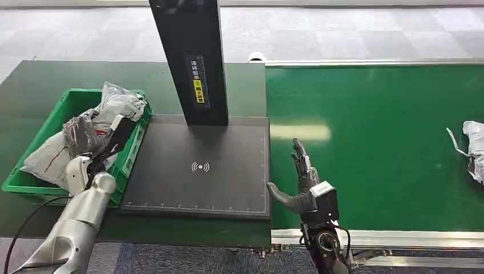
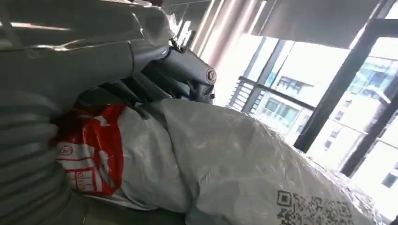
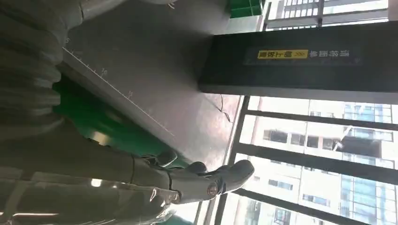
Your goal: Moved the parcel from conveyor to table for the left to box.
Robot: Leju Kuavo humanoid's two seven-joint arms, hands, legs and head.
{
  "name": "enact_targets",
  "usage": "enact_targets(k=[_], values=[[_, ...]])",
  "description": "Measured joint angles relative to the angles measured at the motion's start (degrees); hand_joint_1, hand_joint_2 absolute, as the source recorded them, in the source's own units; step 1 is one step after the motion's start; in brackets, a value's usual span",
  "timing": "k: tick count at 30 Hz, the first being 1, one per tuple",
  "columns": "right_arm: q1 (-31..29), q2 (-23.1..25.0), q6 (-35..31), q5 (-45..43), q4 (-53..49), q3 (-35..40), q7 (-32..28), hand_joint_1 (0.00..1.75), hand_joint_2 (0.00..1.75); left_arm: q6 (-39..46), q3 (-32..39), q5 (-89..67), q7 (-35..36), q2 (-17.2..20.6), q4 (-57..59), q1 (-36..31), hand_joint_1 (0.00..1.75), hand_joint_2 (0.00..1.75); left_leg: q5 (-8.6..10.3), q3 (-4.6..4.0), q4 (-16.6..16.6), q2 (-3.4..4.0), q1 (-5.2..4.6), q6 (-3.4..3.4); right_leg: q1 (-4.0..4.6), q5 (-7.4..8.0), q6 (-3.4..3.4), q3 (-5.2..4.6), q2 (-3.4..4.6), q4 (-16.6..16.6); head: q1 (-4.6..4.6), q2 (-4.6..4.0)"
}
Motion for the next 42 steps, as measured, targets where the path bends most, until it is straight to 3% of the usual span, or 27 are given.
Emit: enact_targets(k=[1, 4, 5, 6, 8, 17, 22, 26, 27, 30, 33, 37, 42], values=[[0.01, 0.00, 0.31, 0.11, 0.00, 0.00, 0.04, 0.00, 1.75, 0.00, 0.89, 0.42, -0.07, 0.55, 0.16, -0.03, 1.75, 1.75, 0.00, 0.01, 0.00, 0.02, 0.00, 0.00, 0.00, 0.00, 0.00, -0.01, 0.03, 0.00, 0.00, 0.00], [-0.02, 0.00, 1.21, 0.42, 0.00, -0.02, 0.07, 0.00, 1.75, -0.70, 2.90, -0.44, 0.75, 2.13, 1.40, -0.39, 1.34, 1.75, 0.00, 0.01, 0.00, -0.02, 0.04, -0.01, 0.04, -0.01, -0.02, -0.02, 0.02, 0.00, 0.00, 0.02], [-0.05, 0.00, 1.34, 0.53, 0.02, -0.02, 0.07, 0.00, 1.75, -1.86, 3.29, -1.73, 1.77, 2.61, 2.10, -0.66, 0.82, 1.75, 0.00, 0.01, 0.00, -0.03, 0.04, -0.01, 0.04, -0.01, -0.02, -0.02, 0.02, 0.00, 0.00, 0.00], [-0.10, 0.04, 1.62, 0.66, 0.04, -0.02, 0.07, 0.00, 1.75, -3.81, 3.37, -3.55, 3.10, 3.13, 2.97, -1.03, 0.47, 1.75, 0.00, 0.01, -0.01, -0.04, 0.05, -0.01, 0.04, -0.01, -0.02, -0.01, 0.01, 0.00, 0.00, 0.00], [-0.22, 0.15, 2.06, 0.81, 0.15, -0.02, 0.07, 0.00, 1.75, -8.05, 3.37, -6.89, 5.33, 3.85, 4.87, -2.00, 0.05, 1.75, 0.00, 0.01, -0.01, -0.04, 0.05, -0.01, 0.05, -0.01, -0.02, 0.00, 0.01, 0.01, 0.00, 0.02], [-0.57, 0.63, 2.78, 1.64, 0.79, 0.00, 0.33, 0.00, 1.75, -17.08, 2.98, -14.69, 9.01, 5.27, 10.65, -5.19, 0.00, 1.75, 0.00, 0.03, 0.00, -0.03, 0.04, -0.02, 0.04, 0.00, -0.02, 0.02, 0.01, 0.01, 0.00, 0.00], [-0.82, 0.89, 3.57, 2.19, 1.03, -0.02, 0.61, 0.00, 1.75, -24.13, 1.82, -15.91, 7.22, 4.99, 12.31, -5.98, 0.00, 1.75, 0.00, 0.05, -0.01, -0.04, 0.04, -0.02, 0.04, -0.01, -0.02, 0.04, 0.01, 0.01, 0.00, 0.02], [-1.21, 1.20, 3.61, 2.34, 1.38, -0.02, 0.83, 0.00, 1.75, -24.92, 1.82, -15.45, 6.67, 4.66, 13.03, -6.22, 0.00, 1.75, 0.00, 0.10, -0.01, -0.09, 0.04, -0.02, 0.04, -0.01, -0.02, 0.10, -0.01, 0.01, 0.00, 0.02], [-1.27, 1.22, 3.63, 2.34, 1.44, -0.02, 0.83, 0.00, 1.75, -25.01, 1.82, -15.36, 6.62, 4.62, 13.11, -6.25, 0.00, 0.00, 0.00, 0.11, -0.01, -0.11, 0.04, -0.02, 0.03, -0.01, -0.02, 0.11, -0.02, 0.01, 0.00, 0.02], [-1.54, 1.27, 3.67, 2.51, 1.68, -0.02, 0.90, 0.00, 1.75, -25.18, 1.82, -15.26, 7.45, 4.59, 13.42, -6.40, 0.00, 0.00, 0.00, 0.11, 0.00, -0.13, 0.03, -0.02, 0.03, -0.01, -0.02, 0.14, -0.04, 0.01, 0.00, 0.00], [-1.96, 1.38, 3.68, 2.65, 1.95, -0.02, 1.20, 0.00, 1.75, -19.18, 2.52, -12.98, 6.63, 4.38, 13.49, -6.24, 0.00, 0.00, 0.00, 0.12, 0.00, -0.13, 0.03, -0.02, 0.03, -0.01, -0.02, 0.11, -0.04, 0.01, 0.02, 0.00], [-1.67, 1.42, 3.09, 2.45, 1.92, -0.04, 1.46, 0.00, 1.75, -2.48, 4.18, -8.76, -3.37, 3.16, 10.29, -4.57, 0.00, 0.00, 0.01, 0.10, 0.01, -0.16, 0.03, -0.03, 0.03, -0.01, -0.02, 0.09, -0.04, 0.01, 0.02, 0.02], [-1.32, 1.42, 2.52, 2.17, 1.92, -0.04, 1.51, 0.00, 1.75, 0.22, 7.36, -8.65, -10.48, 0.87, 1.65, -1.63, 0.00, 0.00, -0.01, 0.07, 0.01, -0.10, 0.03, -0.03, 0.03, -0.02, -0.01, 0.02, -0.02, 0.00, 0.00, 0.02]])
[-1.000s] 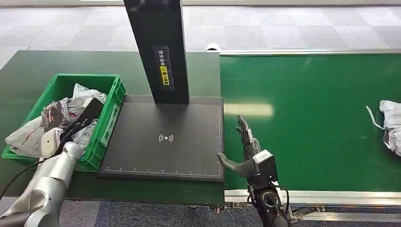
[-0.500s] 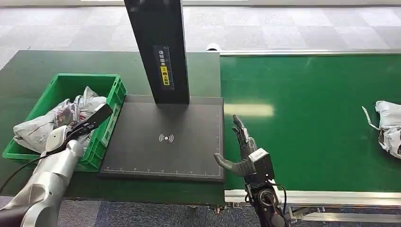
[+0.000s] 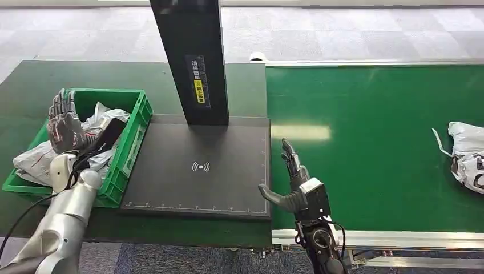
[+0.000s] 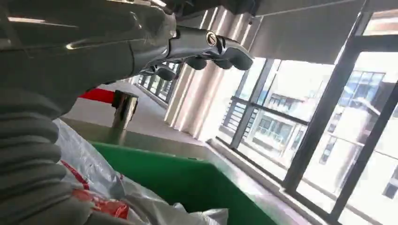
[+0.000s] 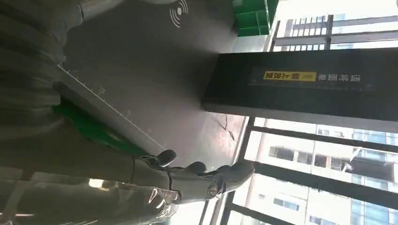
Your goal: Moved the parcel from conveyor to table for the left to box.
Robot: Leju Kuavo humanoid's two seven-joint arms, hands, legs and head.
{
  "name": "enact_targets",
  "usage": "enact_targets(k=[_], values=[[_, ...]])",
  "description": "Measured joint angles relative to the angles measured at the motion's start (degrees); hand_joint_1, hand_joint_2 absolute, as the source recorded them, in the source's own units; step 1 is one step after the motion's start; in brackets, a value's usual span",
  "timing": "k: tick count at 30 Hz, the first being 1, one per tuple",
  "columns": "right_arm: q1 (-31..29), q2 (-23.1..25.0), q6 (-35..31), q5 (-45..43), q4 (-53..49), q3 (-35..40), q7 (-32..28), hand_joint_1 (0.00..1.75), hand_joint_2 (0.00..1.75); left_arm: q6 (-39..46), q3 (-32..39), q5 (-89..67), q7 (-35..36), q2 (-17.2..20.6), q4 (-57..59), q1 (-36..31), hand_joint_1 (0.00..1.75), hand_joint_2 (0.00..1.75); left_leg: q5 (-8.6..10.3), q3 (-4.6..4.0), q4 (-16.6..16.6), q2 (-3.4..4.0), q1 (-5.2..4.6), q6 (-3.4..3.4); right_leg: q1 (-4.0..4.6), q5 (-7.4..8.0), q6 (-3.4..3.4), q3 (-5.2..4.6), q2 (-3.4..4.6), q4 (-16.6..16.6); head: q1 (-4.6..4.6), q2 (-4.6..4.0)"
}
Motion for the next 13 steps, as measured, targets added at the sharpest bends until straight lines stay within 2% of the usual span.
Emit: enact_targets(k=[4, 5, 9, 13], values=[[0.18, 0.00, -0.94, -0.70, 0.00, 0.06, -0.26, 0.00, 1.75, 0.52, 9.81, -0.81, -21.72, -6.30, -13.45, 2.16, 0.00, 0.00, 0.00, -0.10, 0.01, -0.06, -0.01, 0.00, -0.01, -0.02, 0.03, 0.00, -0.03, 0.00, 0.02, -0.02], [0.21, 0.00, -1.01, -0.81, 0.00, 0.20, -0.44, 0.00, 1.75, 0.52, 11.85, -0.59, -24.28, -7.83, -16.37, 2.58, 0.00, 1.75, -0.02, -0.09, 0.01, 0.06, -0.02, 0.01, -0.01, 0.00, 0.02, -0.03, 0.02, 0.00, 0.02, 0.00], [0.35, 0.00, -1.29, -1.20, 0.00, 0.28, -0.59, 0.00, 1.75, 0.52, 16.13, -0.83, -26.13, -11.63, -27.45, 4.30, 0.00, 1.75, -0.04, -0.10, 0.01, 0.04, 0.00, -0.02, 0.00, 0.00, 0.02, -0.06, 0.06, -0.01, 0.00, -0.02], [0.49, 0.00, -1.36, -1.71, 0.00, 0.35, -0.59, 0.00, 1.75, 0.52, 17.07, -1.81, -26.41, -13.48, -35.93, 5.88, 0.00, 1.75, -0.04, -0.10, 0.00, -0.03, 0.02, -0.02, 0.01, -0.02, 0.01, -0.07, 0.04, 0.00, 0.00, 0.00]])
